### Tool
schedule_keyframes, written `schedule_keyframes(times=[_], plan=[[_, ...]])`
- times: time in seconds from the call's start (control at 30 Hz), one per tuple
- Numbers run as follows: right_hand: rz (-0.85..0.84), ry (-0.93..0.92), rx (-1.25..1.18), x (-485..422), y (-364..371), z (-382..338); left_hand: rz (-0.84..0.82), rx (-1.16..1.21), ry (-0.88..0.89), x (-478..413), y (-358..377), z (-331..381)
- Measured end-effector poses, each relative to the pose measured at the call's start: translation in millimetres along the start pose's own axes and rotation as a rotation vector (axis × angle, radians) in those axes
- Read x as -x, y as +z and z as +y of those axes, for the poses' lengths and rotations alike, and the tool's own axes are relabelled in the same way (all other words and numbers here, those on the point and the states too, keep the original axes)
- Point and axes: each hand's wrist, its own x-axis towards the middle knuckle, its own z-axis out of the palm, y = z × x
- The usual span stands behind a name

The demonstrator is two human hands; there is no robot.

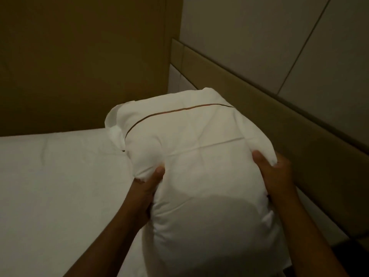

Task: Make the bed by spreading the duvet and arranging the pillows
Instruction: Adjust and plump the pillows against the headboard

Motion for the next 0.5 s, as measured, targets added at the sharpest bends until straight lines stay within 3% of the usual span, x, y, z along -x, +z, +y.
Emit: schedule_keyframes(times=[0.23, 0.4, 0.5], plan=[[-0.068, -0.048, -0.028, -159.8, 87.9, 38.1, 0.003, -0.037, -0.003, -177.1, 9.4, 8.7], [-0.219, 0.081, 0.151, -255.6, 173.2, 134.7, 0.010, -0.105, -0.139, -305.7, -18.5, -48.4], [-0.380, 0.211, 0.242, -279.6, 216.3, 205.4, 0.202, -0.268, -0.175, -341.2, -43.1, -107.9]])
